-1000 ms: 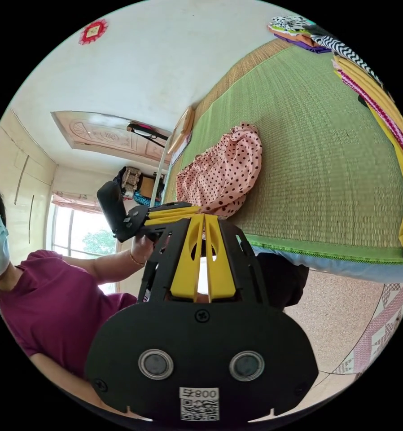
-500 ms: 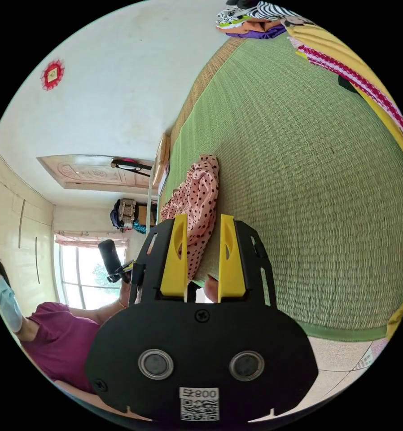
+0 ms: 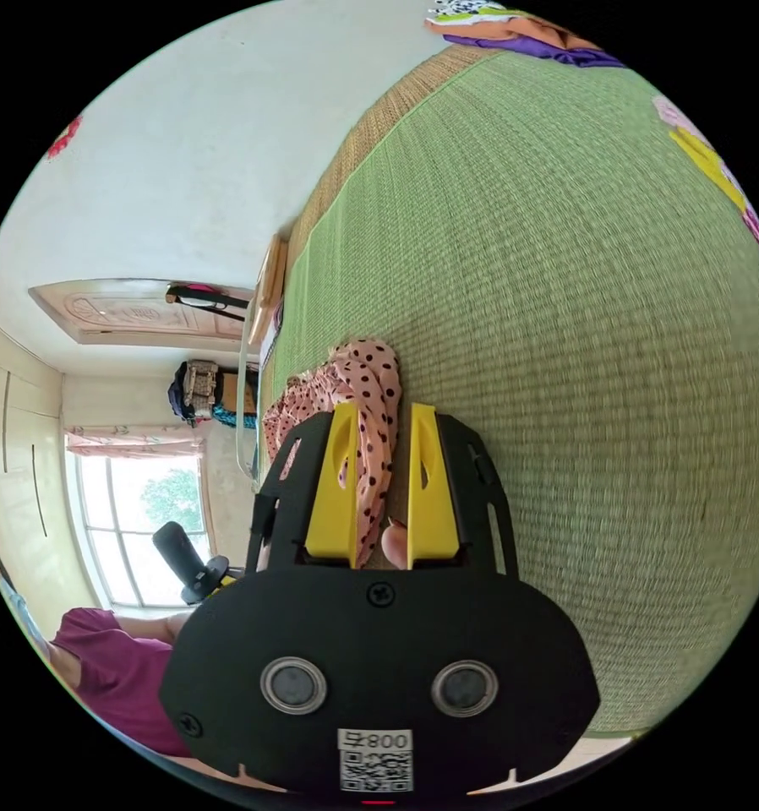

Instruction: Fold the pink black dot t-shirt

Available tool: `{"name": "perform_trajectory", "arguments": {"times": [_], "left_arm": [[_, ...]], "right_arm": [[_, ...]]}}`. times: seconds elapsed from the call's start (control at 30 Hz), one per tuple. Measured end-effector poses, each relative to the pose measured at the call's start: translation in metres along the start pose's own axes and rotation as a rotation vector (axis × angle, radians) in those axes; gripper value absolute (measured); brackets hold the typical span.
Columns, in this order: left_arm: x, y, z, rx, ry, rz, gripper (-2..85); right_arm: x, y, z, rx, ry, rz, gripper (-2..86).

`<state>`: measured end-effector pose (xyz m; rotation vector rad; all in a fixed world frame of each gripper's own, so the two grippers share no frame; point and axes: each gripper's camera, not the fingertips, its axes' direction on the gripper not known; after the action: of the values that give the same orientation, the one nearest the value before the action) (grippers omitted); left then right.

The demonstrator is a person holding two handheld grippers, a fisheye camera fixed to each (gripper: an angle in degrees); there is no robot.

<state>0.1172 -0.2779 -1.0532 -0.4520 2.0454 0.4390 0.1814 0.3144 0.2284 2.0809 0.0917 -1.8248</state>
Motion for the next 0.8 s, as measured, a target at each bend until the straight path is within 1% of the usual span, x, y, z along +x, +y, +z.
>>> {"name": "perform_trajectory", "arguments": {"times": [0.2, 0.33, 0.6, 0.8], "left_arm": [[-0.017, 0.008, 0.000, -0.007, 0.041, -0.005, 0.6], [-0.029, 0.016, -0.006, -0.002, 0.065, -0.001, 0.5], [-0.050, 0.041, -0.023, -0.003, 0.118, 0.022, 0.5], [-0.067, 0.066, -0.050, 0.019, 0.164, 0.057, 0.6]], "right_arm": [[-0.025, -0.032, 0.023, -0.040, 0.054, -0.035, 7.3], [-0.034, -0.043, 0.036, -0.058, 0.060, -0.029, 4.2], [-0.056, -0.053, 0.038, -0.027, 0.015, -0.020, 1.9], [-0.097, -0.059, 0.031, 0.008, 0.026, -0.046, 1.6]]}}
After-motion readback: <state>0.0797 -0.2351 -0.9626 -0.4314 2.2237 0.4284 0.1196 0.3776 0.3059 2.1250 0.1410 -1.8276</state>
